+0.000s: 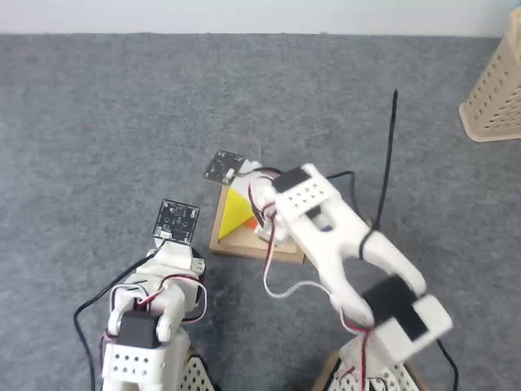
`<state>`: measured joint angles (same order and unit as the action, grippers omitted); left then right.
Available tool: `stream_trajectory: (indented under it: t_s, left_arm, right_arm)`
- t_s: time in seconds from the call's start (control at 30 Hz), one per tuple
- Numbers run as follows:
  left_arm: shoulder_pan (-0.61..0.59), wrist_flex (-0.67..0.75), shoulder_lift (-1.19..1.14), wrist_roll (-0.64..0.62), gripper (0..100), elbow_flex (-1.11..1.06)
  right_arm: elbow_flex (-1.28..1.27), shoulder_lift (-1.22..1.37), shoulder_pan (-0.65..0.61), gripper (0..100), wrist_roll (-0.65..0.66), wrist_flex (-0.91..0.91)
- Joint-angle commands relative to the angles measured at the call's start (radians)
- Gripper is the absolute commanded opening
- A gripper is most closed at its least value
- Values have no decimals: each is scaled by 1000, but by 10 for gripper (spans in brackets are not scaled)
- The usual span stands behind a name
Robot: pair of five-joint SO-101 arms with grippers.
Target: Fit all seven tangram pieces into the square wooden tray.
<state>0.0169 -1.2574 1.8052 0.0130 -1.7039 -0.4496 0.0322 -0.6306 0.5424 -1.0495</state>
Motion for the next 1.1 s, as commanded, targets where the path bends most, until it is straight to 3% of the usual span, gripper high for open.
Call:
stream_trajectory:
  t_s: [0.0,0.33,0.6,1.07]
  left_arm:
    - [0,-6,20,-9,12,19]
    - [0,-6,20,-9,12,19]
    - [0,-6,20,-9,12,19]
    - [0,-6,20,-9,12,19]
  right_arm:
    - [-84,-162,-44,6,52,65]
    - [-60,-88,-128,6,40,147]
    - [28,-35,-64,6,-114,133]
    - [23,12,-64,6,-218,242]
